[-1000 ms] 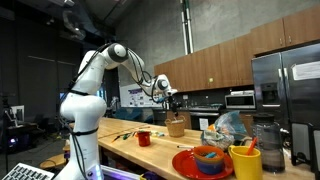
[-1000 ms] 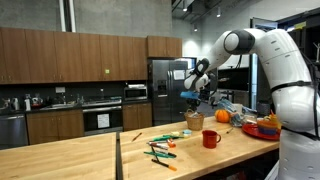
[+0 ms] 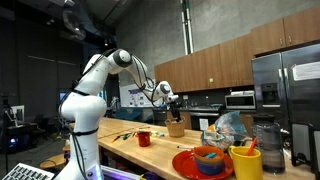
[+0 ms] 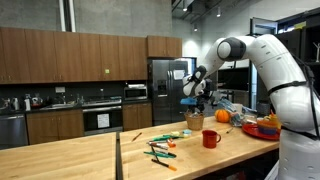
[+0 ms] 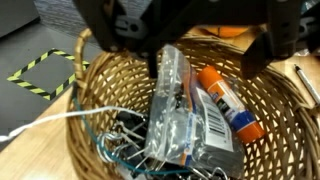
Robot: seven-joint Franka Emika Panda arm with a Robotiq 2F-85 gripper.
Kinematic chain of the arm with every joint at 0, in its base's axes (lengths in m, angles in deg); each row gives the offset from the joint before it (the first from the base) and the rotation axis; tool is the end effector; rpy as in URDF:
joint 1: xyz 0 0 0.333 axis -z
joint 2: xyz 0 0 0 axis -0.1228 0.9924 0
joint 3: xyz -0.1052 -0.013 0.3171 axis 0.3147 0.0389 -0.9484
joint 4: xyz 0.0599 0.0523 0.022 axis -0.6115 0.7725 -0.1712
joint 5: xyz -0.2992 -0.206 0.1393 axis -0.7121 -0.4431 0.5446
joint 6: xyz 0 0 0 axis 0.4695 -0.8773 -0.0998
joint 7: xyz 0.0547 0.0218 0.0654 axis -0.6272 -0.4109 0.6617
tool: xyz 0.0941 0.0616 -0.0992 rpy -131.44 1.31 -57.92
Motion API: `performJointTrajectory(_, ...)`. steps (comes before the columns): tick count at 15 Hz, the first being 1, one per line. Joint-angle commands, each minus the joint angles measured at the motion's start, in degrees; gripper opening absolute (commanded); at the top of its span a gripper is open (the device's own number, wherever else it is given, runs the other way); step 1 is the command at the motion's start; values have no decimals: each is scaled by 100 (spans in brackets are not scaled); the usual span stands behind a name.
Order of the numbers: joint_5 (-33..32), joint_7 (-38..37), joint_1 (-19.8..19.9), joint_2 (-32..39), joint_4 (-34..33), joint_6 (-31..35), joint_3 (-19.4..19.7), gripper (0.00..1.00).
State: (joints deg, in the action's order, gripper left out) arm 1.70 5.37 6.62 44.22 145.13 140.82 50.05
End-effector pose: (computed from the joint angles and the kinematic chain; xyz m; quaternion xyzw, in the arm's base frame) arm 0.6305 -0.1947 0.2858 0.7391 -0.6500 0.1105 0.1380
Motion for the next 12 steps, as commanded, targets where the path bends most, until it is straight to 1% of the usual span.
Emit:
performJointTrajectory(1,-42,-19,28,0,-112,-301,-70,53)
performJointTrajectory(4,-23,29,39,-75,-97,-299,-116,28)
performJointTrajectory(5,-14,47,40,-109,-92,-331,-149,3)
performJointTrajectory(6,-27,3,57,6,-117,-201,-138,26)
performJointTrajectory(7,-26,4,56,6,-117,-205,-145,21)
performJointTrajectory(9,-25,4,54,5,-117,-211,-154,4)
performJointTrajectory(12,-25,4,54,5,-117,-214,-158,4)
